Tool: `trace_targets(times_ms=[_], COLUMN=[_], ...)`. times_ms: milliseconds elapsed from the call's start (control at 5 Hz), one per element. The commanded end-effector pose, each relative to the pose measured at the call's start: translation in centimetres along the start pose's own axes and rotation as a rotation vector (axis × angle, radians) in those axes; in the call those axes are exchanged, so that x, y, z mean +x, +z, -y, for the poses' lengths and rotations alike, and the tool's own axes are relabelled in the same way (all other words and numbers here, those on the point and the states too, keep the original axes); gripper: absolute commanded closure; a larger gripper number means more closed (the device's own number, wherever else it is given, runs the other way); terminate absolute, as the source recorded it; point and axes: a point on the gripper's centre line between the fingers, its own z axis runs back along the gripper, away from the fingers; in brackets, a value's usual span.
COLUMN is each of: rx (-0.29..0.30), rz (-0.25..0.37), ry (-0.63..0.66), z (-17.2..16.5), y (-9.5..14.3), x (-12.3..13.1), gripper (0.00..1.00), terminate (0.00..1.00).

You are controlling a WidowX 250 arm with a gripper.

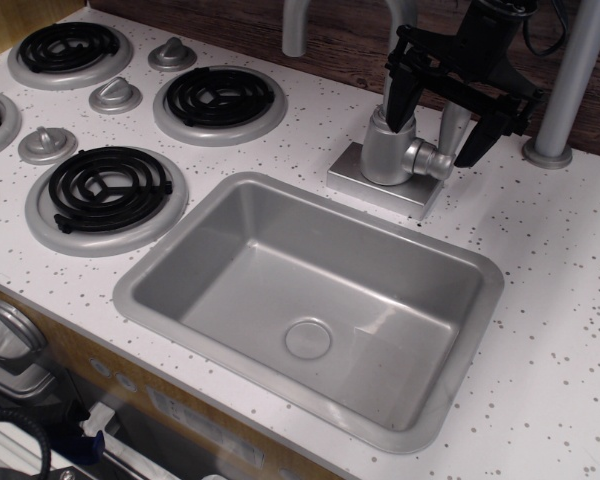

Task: Lever vertical to front

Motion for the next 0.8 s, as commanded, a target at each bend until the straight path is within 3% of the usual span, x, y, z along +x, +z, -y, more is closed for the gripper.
trace_targets(times_ms=[0, 600], rx=[0.000, 0.024], rz=[0.000, 0.275], ry=[0.000, 0.007], z=[0.0, -0.1], y=[0.0, 2.6], x=[0.0, 2.9], gripper=[0.00, 0.00], terminate=[0.00, 0.00])
